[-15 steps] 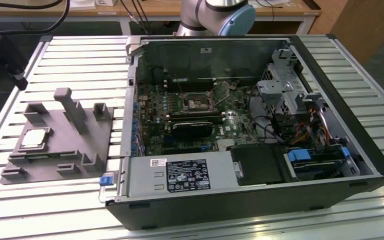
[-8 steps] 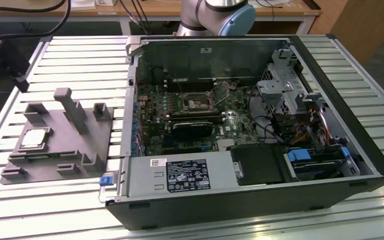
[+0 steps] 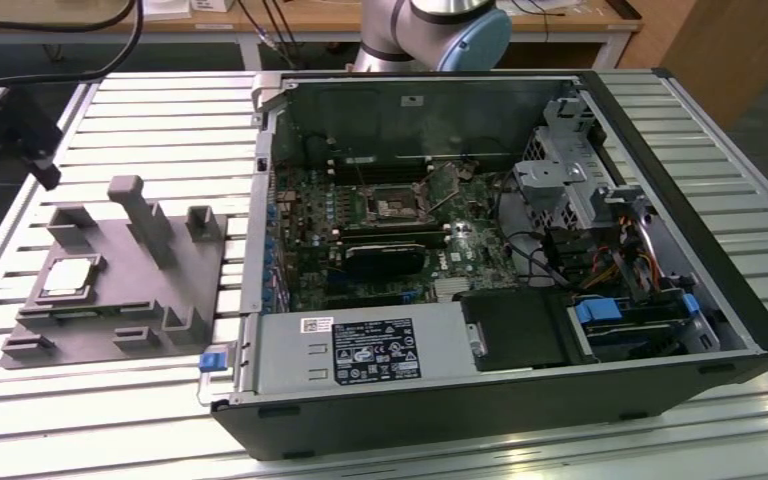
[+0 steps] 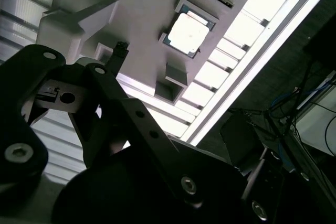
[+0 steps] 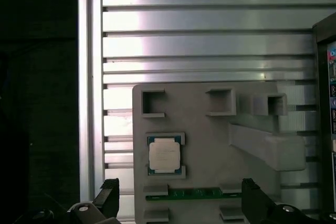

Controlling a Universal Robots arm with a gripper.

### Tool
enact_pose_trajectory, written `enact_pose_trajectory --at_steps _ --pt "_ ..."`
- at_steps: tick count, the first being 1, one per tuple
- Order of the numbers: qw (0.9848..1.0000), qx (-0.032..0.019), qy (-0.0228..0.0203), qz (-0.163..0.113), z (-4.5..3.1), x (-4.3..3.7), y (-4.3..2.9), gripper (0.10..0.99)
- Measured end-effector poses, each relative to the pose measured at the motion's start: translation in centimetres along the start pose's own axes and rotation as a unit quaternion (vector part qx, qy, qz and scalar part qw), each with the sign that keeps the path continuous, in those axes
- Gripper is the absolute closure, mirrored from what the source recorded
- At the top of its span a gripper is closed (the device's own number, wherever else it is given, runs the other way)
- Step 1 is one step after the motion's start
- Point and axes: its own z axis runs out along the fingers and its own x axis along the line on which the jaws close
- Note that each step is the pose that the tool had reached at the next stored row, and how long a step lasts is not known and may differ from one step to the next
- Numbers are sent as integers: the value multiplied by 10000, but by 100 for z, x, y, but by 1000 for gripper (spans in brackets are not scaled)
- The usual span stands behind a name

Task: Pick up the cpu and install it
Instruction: 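Pick up the cpu and move it towards the insertion slot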

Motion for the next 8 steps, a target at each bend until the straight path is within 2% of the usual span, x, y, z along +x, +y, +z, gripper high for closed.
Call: enact_pose_trajectory --at_steps 8 --pt "10000 0 3 -3 57 1 -8 98"
